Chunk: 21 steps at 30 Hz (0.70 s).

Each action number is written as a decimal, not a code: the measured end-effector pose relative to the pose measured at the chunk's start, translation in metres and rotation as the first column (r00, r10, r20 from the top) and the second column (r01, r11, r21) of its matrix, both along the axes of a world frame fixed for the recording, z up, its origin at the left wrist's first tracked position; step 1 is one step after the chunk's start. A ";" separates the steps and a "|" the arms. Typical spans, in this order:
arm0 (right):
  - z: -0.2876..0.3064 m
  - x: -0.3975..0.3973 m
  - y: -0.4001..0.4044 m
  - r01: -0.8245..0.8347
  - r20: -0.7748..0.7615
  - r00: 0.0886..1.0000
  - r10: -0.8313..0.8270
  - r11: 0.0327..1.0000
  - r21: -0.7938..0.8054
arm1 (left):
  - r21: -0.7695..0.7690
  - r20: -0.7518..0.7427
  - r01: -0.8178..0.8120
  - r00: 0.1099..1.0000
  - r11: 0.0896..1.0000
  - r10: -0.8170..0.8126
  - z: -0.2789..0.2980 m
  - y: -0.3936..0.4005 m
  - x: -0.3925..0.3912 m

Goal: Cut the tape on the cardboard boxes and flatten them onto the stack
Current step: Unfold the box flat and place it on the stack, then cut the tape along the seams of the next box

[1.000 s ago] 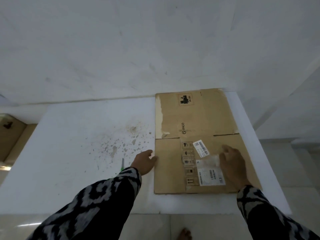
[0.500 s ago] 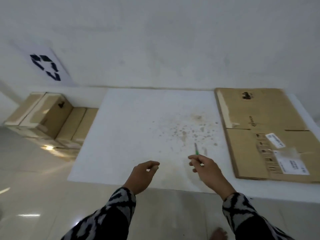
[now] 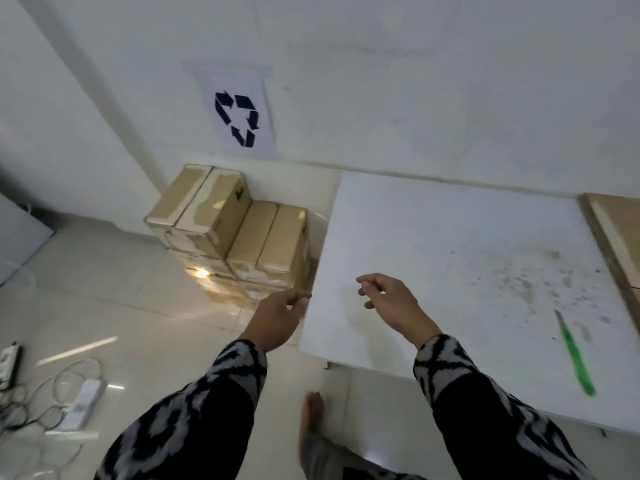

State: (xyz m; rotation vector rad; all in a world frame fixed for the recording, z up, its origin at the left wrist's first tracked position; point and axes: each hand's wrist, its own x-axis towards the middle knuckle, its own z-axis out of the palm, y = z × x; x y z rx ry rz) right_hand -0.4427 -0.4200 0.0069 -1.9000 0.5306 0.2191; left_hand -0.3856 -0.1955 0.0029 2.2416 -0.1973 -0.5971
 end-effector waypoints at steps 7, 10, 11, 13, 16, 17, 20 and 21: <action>-0.027 0.124 0.066 0.080 0.028 0.996 -0.082 0.994 0.079 | 0.072 -0.023 0.030 0.999 0.997 -0.028 0.003 0.073 0.117; -0.028 0.175 0.088 0.104 0.009 0.994 -0.106 0.990 0.097 | 0.084 -0.028 0.017 1.000 0.996 -0.014 0.004 0.099 0.173; -0.027 0.190 0.095 0.115 -0.002 0.993 -0.115 0.989 0.097 | 0.087 -0.038 0.010 0.999 0.996 -0.007 0.004 0.106 0.190; -0.025 0.218 0.111 0.129 -0.011 0.992 -0.128 0.986 0.103 | 0.091 -0.061 0.018 0.998 0.996 -0.012 0.003 0.119 0.224; -0.026 0.263 0.140 0.135 -0.030 0.991 -0.132 0.985 0.111 | 0.099 -0.080 0.058 0.996 0.993 -0.050 -0.004 0.137 0.278; -0.028 0.278 0.152 0.130 -0.039 0.991 -0.127 0.985 0.110 | 0.096 -0.081 0.067 0.995 0.993 -0.059 -0.008 0.144 0.297; -0.040 0.328 0.192 0.138 -0.077 0.988 -0.132 0.987 0.084 | 0.077 -0.071 0.117 0.991 0.990 -0.112 -0.026 0.172 0.357; -0.044 0.346 0.207 0.148 -0.089 0.986 -0.141 0.986 0.078 | 0.066 -0.067 0.129 0.990 0.989 -0.125 -0.034 0.184 0.378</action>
